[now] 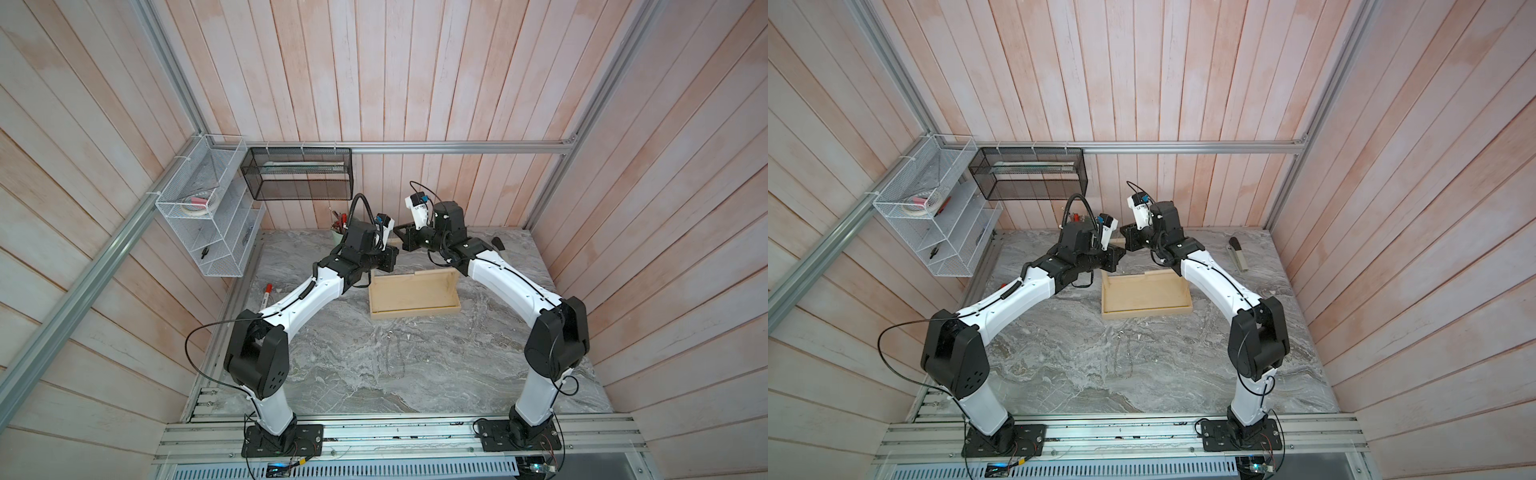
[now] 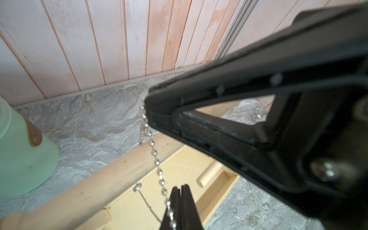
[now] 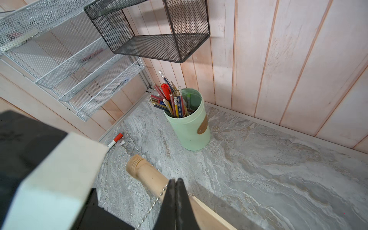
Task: Hang the necklace on the jewelry display stand
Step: Hang the necklace on the stand.
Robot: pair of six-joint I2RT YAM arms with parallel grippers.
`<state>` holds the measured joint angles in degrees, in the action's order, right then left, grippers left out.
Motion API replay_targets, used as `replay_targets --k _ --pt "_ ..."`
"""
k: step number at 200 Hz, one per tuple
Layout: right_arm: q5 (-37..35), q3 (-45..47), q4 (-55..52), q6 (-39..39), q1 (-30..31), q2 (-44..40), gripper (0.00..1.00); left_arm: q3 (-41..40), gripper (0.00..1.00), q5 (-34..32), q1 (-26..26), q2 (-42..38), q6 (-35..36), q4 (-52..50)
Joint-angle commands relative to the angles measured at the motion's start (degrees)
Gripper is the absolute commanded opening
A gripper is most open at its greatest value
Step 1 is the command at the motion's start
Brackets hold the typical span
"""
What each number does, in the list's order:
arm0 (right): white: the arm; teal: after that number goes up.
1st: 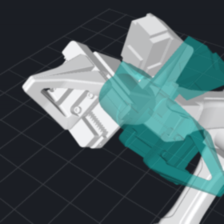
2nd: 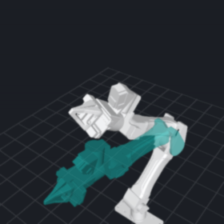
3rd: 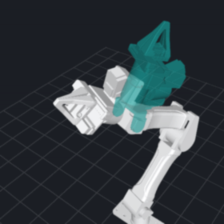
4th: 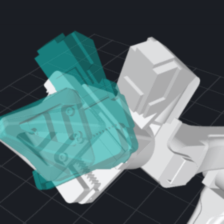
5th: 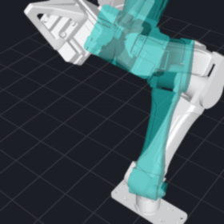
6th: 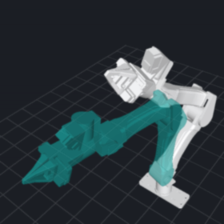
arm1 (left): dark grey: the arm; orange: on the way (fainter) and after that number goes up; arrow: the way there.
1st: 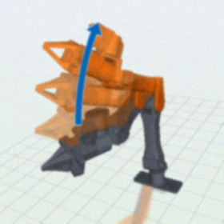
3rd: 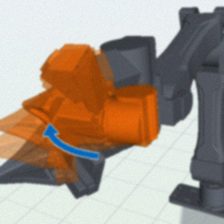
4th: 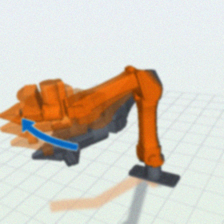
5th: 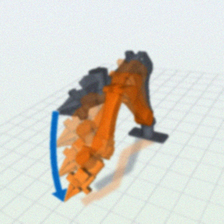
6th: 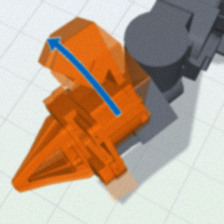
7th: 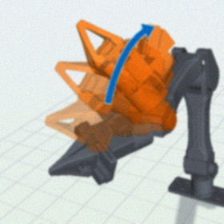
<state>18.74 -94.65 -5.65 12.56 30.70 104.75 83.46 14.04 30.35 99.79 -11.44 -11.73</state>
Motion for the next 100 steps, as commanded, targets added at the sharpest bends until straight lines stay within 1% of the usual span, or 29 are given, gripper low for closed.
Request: replay_targets --k 1,24,61,100 --pt "-1.0 -2.3 -0.6 -1.2 0.2 0.2 0.00 -1.7 0.00 -0.4 0.0 -2.2 -0.8 2.2" --pt "-1.2 -1.9 -1.4 -1.4 0.3 0.2 0.00 -3.0 0.00 -0.5 0.0 -2.6 -1.3 2.2" --pt "-1.8 -1.3 -3.6 -2.3 1.1 0.1 0.00 -7.5 0.00 -0.3 -0.3 -3.8 -2.4 4.6" --pt "-1.9 0.1 -3.7 -1.6 1.4 -0.7 0.00 -9.4 0.02 0.1 -0.6 -3.8 -3.2 5.5"
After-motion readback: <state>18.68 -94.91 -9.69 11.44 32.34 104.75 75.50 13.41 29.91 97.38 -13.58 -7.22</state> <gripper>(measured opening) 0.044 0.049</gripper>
